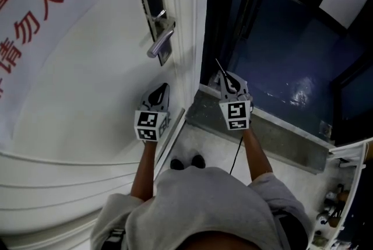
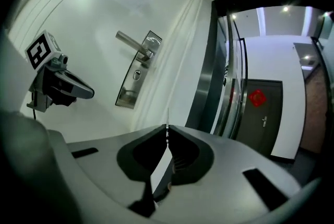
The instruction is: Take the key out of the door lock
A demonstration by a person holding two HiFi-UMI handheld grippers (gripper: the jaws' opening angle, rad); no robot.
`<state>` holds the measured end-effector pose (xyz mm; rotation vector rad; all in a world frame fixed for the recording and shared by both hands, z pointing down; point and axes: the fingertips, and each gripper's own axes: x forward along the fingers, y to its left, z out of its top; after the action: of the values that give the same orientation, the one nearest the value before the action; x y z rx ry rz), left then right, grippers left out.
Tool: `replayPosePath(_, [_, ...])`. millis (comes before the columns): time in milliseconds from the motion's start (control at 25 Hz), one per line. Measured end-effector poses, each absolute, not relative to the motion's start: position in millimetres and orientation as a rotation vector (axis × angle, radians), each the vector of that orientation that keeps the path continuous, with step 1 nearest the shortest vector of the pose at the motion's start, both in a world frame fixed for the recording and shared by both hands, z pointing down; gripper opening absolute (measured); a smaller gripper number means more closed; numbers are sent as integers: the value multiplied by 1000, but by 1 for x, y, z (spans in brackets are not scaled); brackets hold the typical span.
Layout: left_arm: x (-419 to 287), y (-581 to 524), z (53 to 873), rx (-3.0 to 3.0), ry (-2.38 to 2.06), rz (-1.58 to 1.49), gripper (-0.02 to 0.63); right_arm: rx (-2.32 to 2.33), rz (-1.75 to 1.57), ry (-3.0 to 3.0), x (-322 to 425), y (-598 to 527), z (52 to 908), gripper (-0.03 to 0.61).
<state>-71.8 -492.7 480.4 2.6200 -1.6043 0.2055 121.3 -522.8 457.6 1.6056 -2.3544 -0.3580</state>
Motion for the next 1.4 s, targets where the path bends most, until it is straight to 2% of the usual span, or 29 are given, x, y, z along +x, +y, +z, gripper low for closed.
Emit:
replayPosePath(480, [-67,-492,492,2618,-1569,208,18,1779,-116,-2333,152,-487,487,31])
replayPosePath(1400, [-60,-493,497,2629,-1530,212,18,1793,-129,-2332,141,-491,481,30])
